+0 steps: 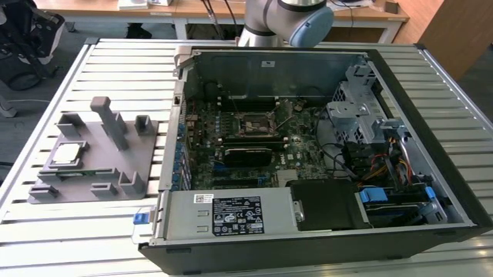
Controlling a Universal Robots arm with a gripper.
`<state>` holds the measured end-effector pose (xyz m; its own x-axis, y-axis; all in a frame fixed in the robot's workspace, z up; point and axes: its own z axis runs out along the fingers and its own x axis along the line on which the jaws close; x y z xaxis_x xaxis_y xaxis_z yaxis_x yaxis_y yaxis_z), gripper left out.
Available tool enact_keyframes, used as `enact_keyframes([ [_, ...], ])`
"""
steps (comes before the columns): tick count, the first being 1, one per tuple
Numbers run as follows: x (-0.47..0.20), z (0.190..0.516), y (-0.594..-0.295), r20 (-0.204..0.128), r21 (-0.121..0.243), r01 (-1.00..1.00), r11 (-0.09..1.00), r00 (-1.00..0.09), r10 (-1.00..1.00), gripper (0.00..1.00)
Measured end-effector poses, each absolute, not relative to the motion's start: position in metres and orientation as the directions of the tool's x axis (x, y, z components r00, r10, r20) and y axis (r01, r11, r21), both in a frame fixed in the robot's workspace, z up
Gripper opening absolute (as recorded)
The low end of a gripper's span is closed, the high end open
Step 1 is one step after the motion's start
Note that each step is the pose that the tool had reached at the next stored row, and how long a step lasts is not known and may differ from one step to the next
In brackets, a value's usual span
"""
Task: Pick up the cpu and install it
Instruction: 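Reach for the cpu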
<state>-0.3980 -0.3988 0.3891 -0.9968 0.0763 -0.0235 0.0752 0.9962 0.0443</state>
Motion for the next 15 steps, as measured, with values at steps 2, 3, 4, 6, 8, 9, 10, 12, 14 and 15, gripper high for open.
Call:
enact_keyframes([
  [2,-0.4,0.389,-0.399,-0.023,0.044,0.075,0.996,-0.997,0.076,0.11],
  [3,-0.401,0.389,-0.399,-0.023,0.044,0.075,0.996,-0.997,0.076,0.11],
  [4,-0.402,0.389,-0.399,-0.023,0.044,0.075,0.996,-0.997,0.076,0.11],
  [6,-0.403,0.388,-0.399,-0.023,0.044,0.075,0.996,-0.997,0.076,0.11],
  [8,-0.405,0.388,-0.399,-0.023,0.044,0.075,0.996,-0.997,0.076,0.11],
  [9,-0.405,0.388,-0.399,-0.023,0.044,0.075,0.996,-0.997,0.076,0.11],
  [10,-0.407,0.388,-0.399,-0.023,0.044,0.075,0.996,-0.997,0.076,0.11],
  [12,-0.408,0.388,-0.399,-0.023,0.044,0.075,0.996,-0.997,0.076,0.11],
  [14,-0.412,0.388,-0.399,-0.023,0.044,0.075,0.996,-0.997,0.076,0.11],
  [15,-0.413,0.388,-0.399,-0.023,0.044,0.075,0.996,-0.997,0.076,0.11],
])
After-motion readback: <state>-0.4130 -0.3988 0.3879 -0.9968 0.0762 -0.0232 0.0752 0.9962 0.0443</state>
